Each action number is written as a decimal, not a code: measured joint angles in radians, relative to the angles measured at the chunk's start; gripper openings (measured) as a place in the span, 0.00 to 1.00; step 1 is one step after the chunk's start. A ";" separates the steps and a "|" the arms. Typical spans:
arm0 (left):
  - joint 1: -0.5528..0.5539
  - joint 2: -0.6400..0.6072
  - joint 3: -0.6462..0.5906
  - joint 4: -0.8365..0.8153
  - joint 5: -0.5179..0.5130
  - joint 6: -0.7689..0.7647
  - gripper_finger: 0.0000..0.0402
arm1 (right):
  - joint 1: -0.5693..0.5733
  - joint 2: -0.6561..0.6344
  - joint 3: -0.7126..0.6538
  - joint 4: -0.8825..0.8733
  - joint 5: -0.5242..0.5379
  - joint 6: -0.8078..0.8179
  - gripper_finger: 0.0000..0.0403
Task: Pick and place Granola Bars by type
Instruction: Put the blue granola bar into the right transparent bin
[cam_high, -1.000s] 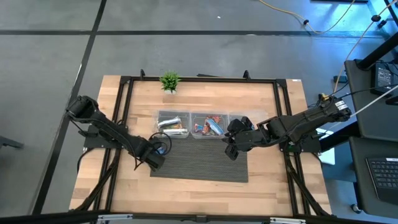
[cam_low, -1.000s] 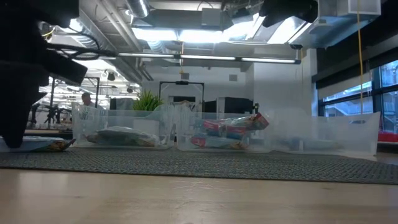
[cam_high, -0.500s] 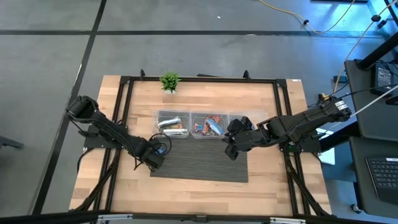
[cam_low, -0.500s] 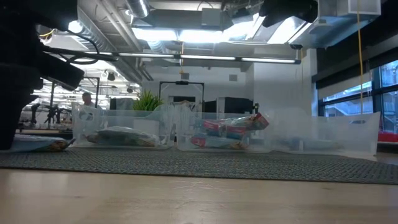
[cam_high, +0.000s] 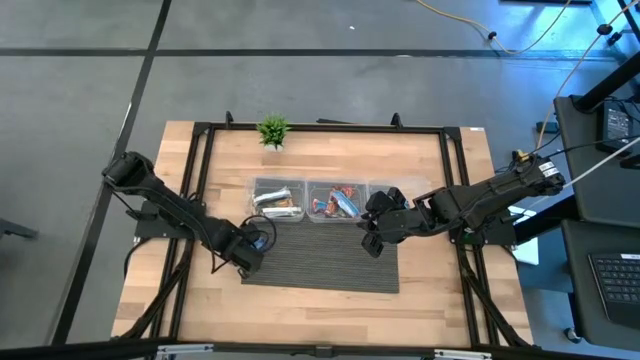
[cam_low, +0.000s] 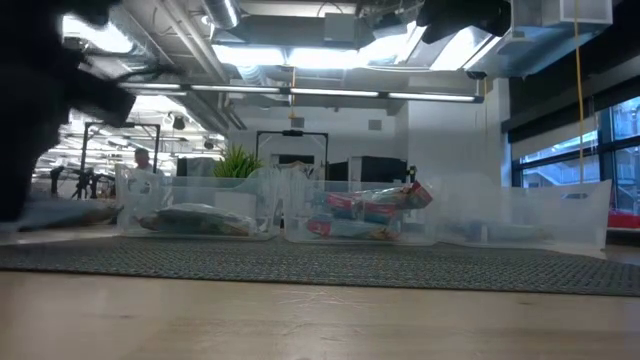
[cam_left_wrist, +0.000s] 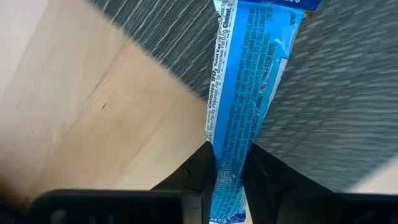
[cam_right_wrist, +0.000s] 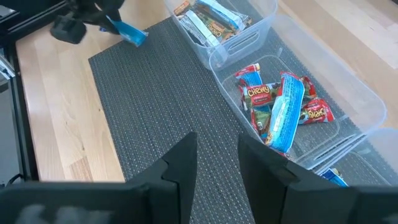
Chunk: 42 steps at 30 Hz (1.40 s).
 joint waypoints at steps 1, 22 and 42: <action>0.001 -0.012 0.010 0.000 -0.001 0.012 0.16 | 0.000 0.000 0.000 0.000 0.000 0.000 0.30; 0.001 -0.131 0.092 0.917 -0.353 0.700 0.16 | 0.054 0.022 0.000 0.434 -0.038 -0.356 0.46; 0.030 -0.130 0.092 1.203 -0.387 0.938 0.15 | 0.077 0.122 0.000 0.814 -0.138 -0.631 0.75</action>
